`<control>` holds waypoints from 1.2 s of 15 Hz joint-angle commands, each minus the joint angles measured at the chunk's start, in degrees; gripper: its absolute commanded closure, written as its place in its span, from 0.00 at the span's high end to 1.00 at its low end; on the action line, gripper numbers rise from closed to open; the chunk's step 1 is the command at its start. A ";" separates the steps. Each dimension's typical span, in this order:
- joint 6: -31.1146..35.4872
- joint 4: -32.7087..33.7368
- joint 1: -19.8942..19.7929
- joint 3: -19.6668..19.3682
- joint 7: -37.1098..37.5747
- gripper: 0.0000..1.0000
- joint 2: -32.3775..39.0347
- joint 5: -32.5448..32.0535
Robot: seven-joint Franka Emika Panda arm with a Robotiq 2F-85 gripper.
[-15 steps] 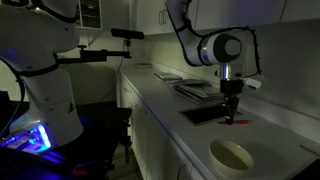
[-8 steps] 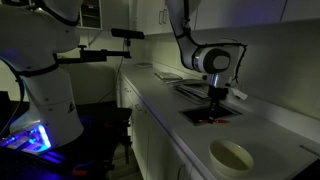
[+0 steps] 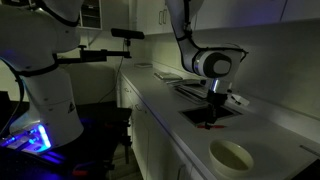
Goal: Take the pen out of the bowl
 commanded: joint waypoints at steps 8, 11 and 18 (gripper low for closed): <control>-1.43 -5.04 -18.81 18.20 -4.97 0.04 2.65 -20.45; -2.12 -5.45 -20.65 19.32 -4.97 0.40 2.85 -21.92; 0.33 -6.36 -24.83 21.71 -4.99 0.85 1.95 -19.75</control>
